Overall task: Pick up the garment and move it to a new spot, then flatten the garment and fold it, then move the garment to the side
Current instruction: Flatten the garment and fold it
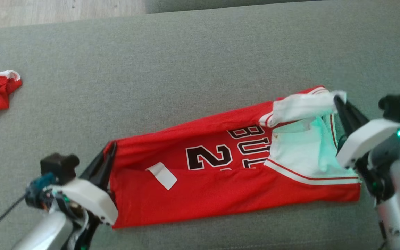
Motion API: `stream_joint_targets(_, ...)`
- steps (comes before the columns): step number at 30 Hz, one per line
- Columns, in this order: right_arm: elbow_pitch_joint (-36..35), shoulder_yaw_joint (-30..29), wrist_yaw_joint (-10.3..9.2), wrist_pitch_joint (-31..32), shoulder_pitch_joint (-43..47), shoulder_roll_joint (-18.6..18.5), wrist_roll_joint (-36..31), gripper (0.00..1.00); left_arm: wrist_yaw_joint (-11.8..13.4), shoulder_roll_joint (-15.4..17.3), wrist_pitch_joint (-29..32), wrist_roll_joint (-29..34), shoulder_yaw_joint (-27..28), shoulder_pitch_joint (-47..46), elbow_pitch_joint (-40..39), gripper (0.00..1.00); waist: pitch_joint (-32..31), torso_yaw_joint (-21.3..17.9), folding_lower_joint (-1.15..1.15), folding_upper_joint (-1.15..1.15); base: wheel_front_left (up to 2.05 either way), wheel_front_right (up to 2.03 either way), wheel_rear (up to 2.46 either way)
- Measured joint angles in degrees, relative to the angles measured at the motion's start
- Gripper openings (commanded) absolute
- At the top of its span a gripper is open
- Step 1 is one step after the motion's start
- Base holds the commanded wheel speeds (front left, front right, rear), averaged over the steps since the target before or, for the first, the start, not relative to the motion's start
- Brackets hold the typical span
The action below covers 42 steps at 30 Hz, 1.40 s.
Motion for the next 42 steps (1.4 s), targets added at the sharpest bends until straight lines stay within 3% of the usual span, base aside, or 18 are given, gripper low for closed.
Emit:
stream_joint_targets(9, -3.4, -3.4, 0.00, 0.2, 7.6, 4.1, -3.8, 0.00, 0.8, -1.7, -6.3, -1.0, 0.1, 6.0, 1.9, 0.00, -2.2, -0.6, 0.00, 0.00, 0.00, 0.00, 0.00)
stream_joint_targets(11, -3.5, -3.5, 0.00, 0.2, 8.5, 4.5, -4.1, 0.06, 0.8, -1.8, -6.8, -1.1, 0.1, 6.7, 1.9, 0.00, -2.6, -0.6, 0.00, 0.00, 0.00, 0.00, 0.00)
stream_joint_targets(13, -3.6, -3.8, 0.00, 0.1, 10.4, 5.3, -4.5, 0.26, 1.3, -2.3, -7.6, -1.1, 0.1, 8.1, 2.0, 0.00, -3.3, -0.5, 0.00, 0.00, 0.00, 0.00, 0.00)
stream_joint_targets(14, -3.6, -3.8, 0.00, 0.0, 11.3, 5.4, -4.9, 0.43, 1.3, -2.5, -8.1, -1.4, 0.1, 8.8, 2.2, 0.23, -3.7, -0.5, 0.00, 0.00, 0.00, 0.00, 0.00)
stream_joint_targets(15, -3.6, -4.0, 0.00, -0.1, 12.2, 5.6, -5.0, 0.76, 1.3, -2.8, -8.6, -1.4, 0.0, 9.4, 2.5, 0.45, -4.2, -0.5, 0.00, 0.00, 0.00, 0.00, 0.00)
stream_joint_targets(16, -3.6, -4.4, 0.00, -0.4, 13.1, 5.9, -5.3, 1.00, 1.3, -3.0, -9.2, -1.4, -0.1, 10.0, 2.9, 0.99, -4.6, -0.4, 0.00, 0.00, 0.00, 0.00, 0.00)
stream_joint_targets(25, -5.3, -9.9, 0.00, -3.0, 20.7, 8.6, -8.0, 1.00, 2.4, -5.0, -14.2, -1.6, 0.0, 16.4, 2.9, 1.00, -8.5, 0.0, 0.00, 0.00, 0.00, 0.00, 0.00)
stream_joint_targets(35, -7.3, -12.6, 0.00, -1.8, 21.4, 9.2, -10.5, 1.00, 8.3, -4.7, -15.5, 0.2, 2.3, 18.0, 0.1, 1.00, -9.7, 2.5, 0.00, 0.00, 0.00, 0.00, 0.00)
stream_joint_targets(42, 0.9, -12.3, 0.00, 3.1, 15.0, 6.7, -11.9, 1.00, 10.3, -4.8, -15.5, 1.1, 3.1, 17.9, -1.7, 1.00, -8.6, 5.5, 0.01, 0.00, 0.00, 0.00, 0.00)
